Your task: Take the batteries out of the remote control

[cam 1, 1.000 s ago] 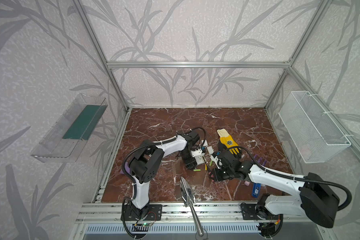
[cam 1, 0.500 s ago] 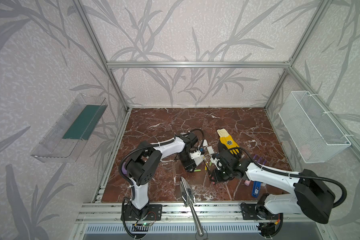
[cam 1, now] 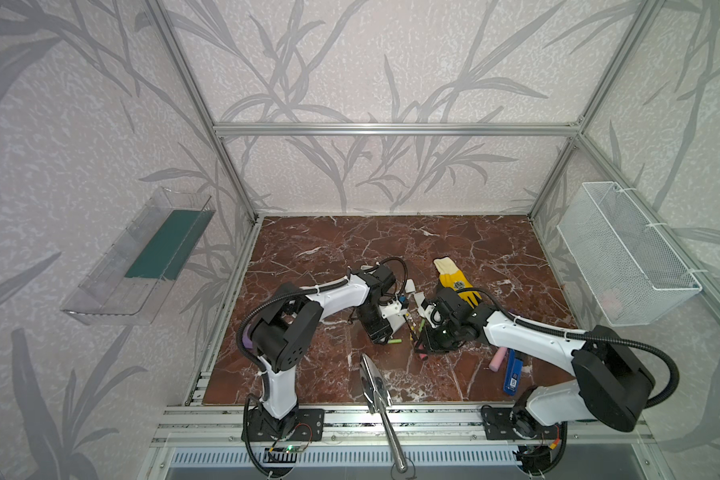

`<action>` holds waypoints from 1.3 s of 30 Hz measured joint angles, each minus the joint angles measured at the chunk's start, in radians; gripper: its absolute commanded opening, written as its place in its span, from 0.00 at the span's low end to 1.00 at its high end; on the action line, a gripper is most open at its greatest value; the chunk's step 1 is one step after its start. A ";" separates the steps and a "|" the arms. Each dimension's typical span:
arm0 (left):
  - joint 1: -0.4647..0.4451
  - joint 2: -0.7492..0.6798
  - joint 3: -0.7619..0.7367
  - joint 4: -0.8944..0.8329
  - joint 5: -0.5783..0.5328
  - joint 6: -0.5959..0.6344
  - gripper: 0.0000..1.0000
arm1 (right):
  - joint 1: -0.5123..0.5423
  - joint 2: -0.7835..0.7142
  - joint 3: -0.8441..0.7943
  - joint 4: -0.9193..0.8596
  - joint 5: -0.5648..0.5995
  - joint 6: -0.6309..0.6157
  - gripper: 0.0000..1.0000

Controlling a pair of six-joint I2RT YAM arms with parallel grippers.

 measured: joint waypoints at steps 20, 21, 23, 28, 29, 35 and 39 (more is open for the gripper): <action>-0.006 -0.005 -0.010 0.018 -0.026 -0.007 0.67 | -0.039 0.056 0.109 -0.135 -0.042 0.014 0.00; -0.007 -0.005 -0.010 0.018 -0.027 -0.007 0.69 | -0.040 0.058 0.111 -0.142 -0.041 0.010 0.00; -0.009 -0.007 -0.010 0.017 -0.026 -0.007 0.72 | -0.042 0.063 0.113 -0.151 -0.041 0.005 0.00; -0.020 -0.009 -0.010 0.015 -0.031 -0.011 0.75 | -0.043 0.073 0.114 -0.164 -0.041 -0.003 0.00; -0.023 -0.009 -0.010 0.015 -0.035 -0.012 0.74 | -0.043 0.073 0.114 -0.166 -0.041 -0.005 0.00; -0.046 -0.008 -0.010 0.019 -0.084 -0.034 0.73 | -0.043 0.074 0.114 -0.165 -0.041 -0.005 0.00; -0.060 -0.008 -0.010 0.024 -0.118 -0.060 0.72 | -0.043 0.074 0.114 -0.163 -0.041 -0.005 0.00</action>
